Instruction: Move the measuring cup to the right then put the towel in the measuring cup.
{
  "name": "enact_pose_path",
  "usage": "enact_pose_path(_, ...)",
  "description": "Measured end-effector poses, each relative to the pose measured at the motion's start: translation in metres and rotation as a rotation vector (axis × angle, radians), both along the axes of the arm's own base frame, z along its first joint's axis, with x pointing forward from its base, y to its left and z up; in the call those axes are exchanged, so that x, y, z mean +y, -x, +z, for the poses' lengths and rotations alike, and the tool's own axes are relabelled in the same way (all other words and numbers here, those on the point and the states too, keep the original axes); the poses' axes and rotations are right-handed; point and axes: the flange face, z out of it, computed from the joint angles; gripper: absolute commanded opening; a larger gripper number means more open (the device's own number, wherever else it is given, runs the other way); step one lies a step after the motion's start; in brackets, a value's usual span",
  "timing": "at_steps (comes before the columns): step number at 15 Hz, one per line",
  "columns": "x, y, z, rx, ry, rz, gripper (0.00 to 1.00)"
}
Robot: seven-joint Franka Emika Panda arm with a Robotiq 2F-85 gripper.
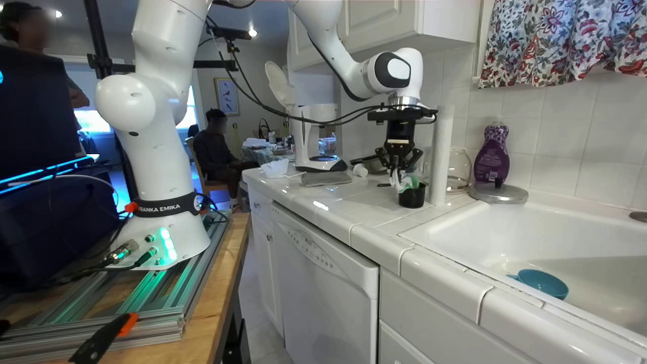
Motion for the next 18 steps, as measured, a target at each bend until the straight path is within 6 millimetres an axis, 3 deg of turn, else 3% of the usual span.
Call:
enact_pose_path(5, -0.003, -0.008, 0.006, -0.063, -0.021, -0.004, 0.04)
enact_pose_path(6, -0.003, -0.009, 0.007, -0.068, -0.023, -0.003, 0.36)
enact_pose_path(10, -0.003, -0.010, 0.009, -0.079, -0.025, -0.005, 0.61)
enact_pose_path(11, -0.003, -0.010, 0.010, -0.081, -0.025, -0.007, 0.17)
enact_pose_path(12, -0.003, -0.010, 0.011, -0.084, -0.025, -0.009, 0.21)
enact_pose_path(13, -0.003, -0.010, 0.013, -0.088, -0.025, -0.013, 0.19)
enact_pose_path(15, -0.003, -0.011, 0.016, -0.101, -0.026, -0.023, 0.04)
enact_pose_path(16, -0.003, -0.012, 0.018, -0.109, -0.027, -0.027, 0.01)
enact_pose_path(18, -0.003, -0.013, 0.020, -0.119, -0.029, -0.033, 0.02)
